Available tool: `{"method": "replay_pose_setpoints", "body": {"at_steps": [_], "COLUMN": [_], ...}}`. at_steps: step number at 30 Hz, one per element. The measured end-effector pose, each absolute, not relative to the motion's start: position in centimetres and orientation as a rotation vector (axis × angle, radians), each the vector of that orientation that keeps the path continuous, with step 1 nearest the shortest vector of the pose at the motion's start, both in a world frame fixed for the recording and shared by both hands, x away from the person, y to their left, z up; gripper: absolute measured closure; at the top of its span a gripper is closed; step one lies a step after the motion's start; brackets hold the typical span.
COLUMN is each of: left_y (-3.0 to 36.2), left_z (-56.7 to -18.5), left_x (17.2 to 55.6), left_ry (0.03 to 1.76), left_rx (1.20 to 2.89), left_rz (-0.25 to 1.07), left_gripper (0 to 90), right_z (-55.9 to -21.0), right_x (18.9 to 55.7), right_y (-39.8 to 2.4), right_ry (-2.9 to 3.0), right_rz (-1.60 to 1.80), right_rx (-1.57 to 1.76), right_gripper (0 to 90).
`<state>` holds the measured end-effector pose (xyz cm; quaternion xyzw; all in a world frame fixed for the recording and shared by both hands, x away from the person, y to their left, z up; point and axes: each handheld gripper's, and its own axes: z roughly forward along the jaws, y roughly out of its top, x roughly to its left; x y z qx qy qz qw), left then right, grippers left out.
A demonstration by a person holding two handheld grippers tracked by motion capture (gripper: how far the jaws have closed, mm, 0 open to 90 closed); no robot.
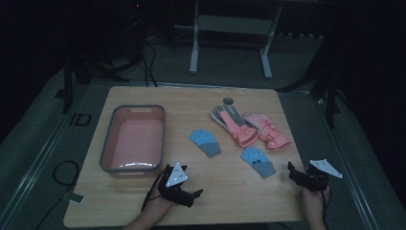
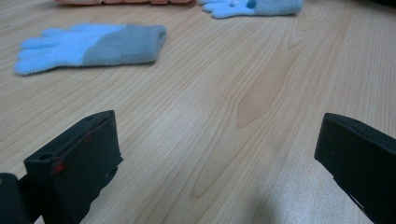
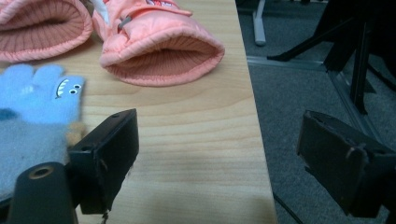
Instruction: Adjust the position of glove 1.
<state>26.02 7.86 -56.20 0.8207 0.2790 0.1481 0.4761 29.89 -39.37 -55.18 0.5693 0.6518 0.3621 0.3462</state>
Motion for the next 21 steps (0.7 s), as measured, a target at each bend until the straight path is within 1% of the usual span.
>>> {"method": "replay_pose_setpoints", "body": {"at_steps": [8,11,15,17,21], "left_y": [8.0,7.9,7.9,7.9,7.9], "left_z": [-56.2,-56.2,-56.2,-56.2,-56.2], "left_x": [26.2,26.1,26.1,26.1,26.1], "left_ry": [0.688,0.683,0.679,0.681,0.677], "left_rx": [2.004,2.004,2.007,2.006,2.011], "left_rz": [0.345,0.347,0.341,0.341,0.341], "left_gripper": [0.3,0.3,0.3,0.3,0.3], "right_z": [-54.8,-54.3,-52.9,-52.1,-50.3], "right_x": [29.9,30.2,30.6,30.8,31.5], "right_y": [-39.3,-39.2,-39.7,-39.6,-38.7], "right_ry": [1.758,1.816,1.914,1.932,1.973], "right_rz": [0.922,0.871,0.968,0.955,0.940], "right_rx": [1.512,1.542,1.621,1.604,1.609], "right_gripper": [11.8,13.1,15.2,13.3,12.0]}}
